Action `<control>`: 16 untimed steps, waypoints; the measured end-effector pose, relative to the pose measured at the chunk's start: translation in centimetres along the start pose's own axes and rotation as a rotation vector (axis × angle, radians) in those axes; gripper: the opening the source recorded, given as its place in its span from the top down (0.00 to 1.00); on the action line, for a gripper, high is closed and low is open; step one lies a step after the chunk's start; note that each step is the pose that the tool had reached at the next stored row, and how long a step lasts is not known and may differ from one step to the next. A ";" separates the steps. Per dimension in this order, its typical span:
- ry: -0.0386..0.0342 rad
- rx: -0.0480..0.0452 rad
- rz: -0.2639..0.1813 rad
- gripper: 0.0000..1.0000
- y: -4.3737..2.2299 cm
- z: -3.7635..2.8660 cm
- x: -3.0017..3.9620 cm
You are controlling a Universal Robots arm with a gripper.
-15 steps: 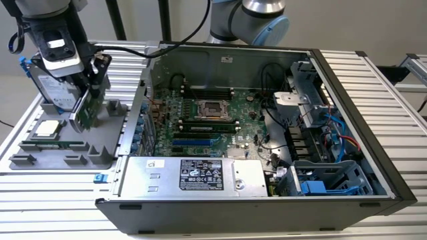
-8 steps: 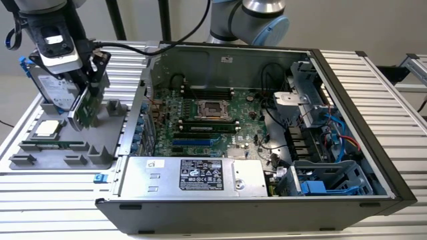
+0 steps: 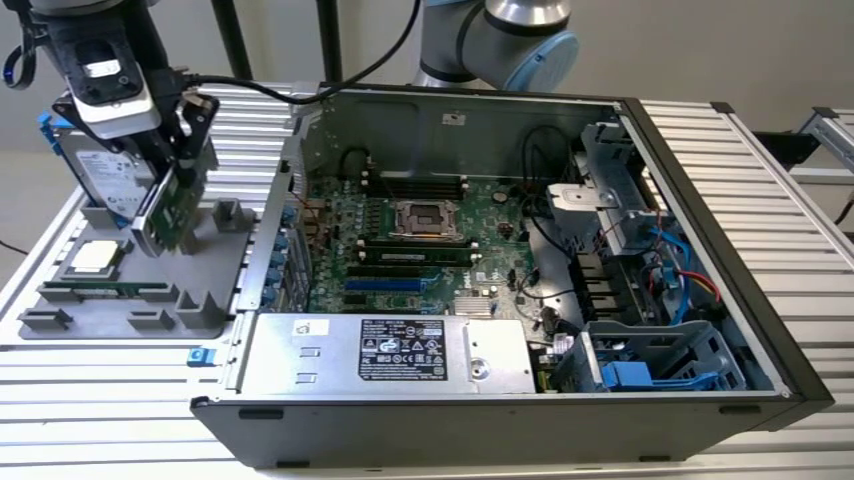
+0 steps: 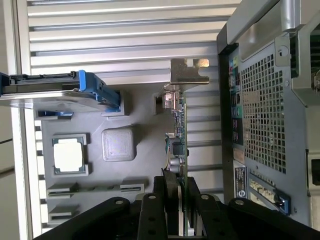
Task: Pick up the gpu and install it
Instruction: 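Pick up the gpu and move the gpu toward the slot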
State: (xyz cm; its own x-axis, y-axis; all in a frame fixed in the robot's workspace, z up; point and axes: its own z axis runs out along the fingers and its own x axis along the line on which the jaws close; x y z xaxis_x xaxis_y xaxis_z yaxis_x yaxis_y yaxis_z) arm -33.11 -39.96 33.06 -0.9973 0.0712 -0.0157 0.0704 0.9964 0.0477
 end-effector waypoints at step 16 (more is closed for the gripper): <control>0.0001 0.0000 0.000 1.00 0.05 -1.14 -0.03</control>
State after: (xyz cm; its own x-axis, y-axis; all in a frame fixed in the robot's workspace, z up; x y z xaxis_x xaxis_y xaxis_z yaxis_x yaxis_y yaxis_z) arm -33.10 -39.97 34.21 -0.9974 0.0710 -0.0156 0.0702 0.9964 0.0477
